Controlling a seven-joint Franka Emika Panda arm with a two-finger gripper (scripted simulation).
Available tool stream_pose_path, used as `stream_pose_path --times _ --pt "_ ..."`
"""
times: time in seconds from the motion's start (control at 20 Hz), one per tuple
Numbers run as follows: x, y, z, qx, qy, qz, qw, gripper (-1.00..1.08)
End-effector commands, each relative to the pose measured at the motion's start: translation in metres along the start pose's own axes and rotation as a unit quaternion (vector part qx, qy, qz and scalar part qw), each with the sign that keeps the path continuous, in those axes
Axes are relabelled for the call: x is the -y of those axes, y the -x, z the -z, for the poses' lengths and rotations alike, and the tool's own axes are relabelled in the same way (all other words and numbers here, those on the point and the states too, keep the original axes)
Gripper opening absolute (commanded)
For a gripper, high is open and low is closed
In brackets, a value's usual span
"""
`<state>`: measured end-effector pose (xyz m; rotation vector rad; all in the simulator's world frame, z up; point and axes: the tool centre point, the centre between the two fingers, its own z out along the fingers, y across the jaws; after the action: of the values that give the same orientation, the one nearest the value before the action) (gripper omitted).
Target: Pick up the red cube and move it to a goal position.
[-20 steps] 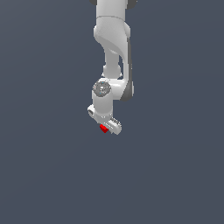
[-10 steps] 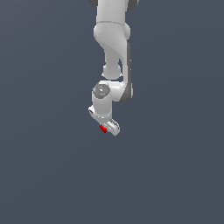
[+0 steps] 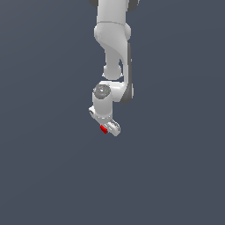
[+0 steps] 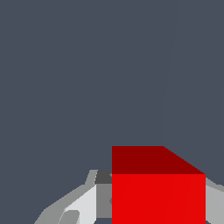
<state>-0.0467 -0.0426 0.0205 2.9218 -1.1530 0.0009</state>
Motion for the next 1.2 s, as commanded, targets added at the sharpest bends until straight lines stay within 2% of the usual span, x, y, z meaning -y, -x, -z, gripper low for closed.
stream_pose_path --times 0.0,0.5,1.15 --pt "0.0 0.0 0.001 0.0 0.0 0.0 1.0 -1.0" --pt "0.01 -0.011 0.039 0.0 0.0 0.0 1.0 -1.0" --pt "0.041 -0.046 0.156 0.0 0.001 -0.001 1.0 -1.0"
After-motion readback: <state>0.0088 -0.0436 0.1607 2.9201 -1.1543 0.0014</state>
